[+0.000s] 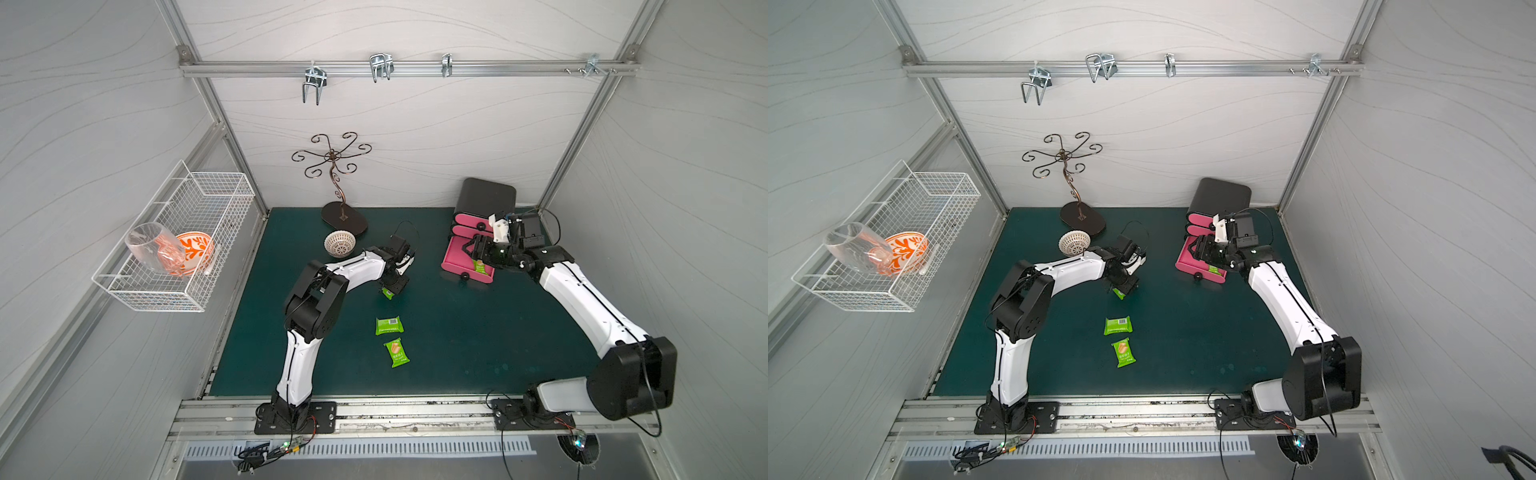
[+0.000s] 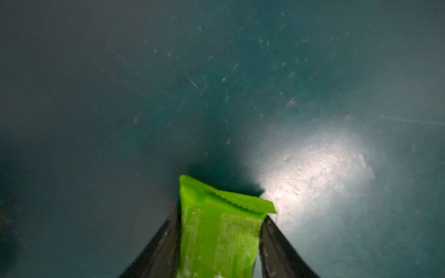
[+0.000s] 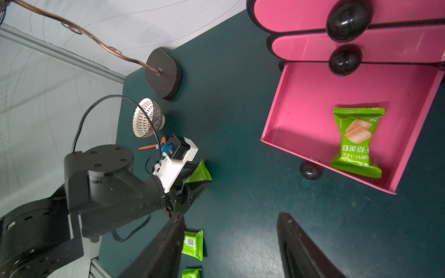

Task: Place the cookies into the drawer by color
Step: Pick up the cookie at the center of the board.

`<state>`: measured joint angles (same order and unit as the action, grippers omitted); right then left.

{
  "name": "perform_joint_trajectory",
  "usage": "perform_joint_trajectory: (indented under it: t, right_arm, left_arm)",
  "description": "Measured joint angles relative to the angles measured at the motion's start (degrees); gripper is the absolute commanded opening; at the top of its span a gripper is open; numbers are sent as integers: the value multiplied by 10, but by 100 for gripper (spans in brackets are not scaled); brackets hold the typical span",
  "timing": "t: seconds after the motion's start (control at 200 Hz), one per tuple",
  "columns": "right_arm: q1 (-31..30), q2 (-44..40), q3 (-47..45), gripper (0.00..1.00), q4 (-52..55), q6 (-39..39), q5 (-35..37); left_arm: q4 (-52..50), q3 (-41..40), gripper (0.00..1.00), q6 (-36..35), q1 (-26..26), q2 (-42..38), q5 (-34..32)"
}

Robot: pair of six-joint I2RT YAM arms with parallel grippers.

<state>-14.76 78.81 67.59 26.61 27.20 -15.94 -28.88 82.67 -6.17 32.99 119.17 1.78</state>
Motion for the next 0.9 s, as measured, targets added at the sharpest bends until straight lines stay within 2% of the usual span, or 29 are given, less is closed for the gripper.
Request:
perform_joint_trajectory:
  t: [0.19,0.32,0.695,0.9]
  right_arm:
    - [2,1,11,66,1,4,3]
    - [8,3,20,66,-3,14,4]
    - [43,6,40,66,-6,45,7]
    - [72,-6,36,67,-5,76,16]
  left_arm:
    - [35,-55,36,23,-1,-34,19]
    - [31,-64,33,45,-1,-44,42]
    - [-1,-63,24,130,-2,-59,114]
    - [-3,-11,23,186,-2,-77,167]
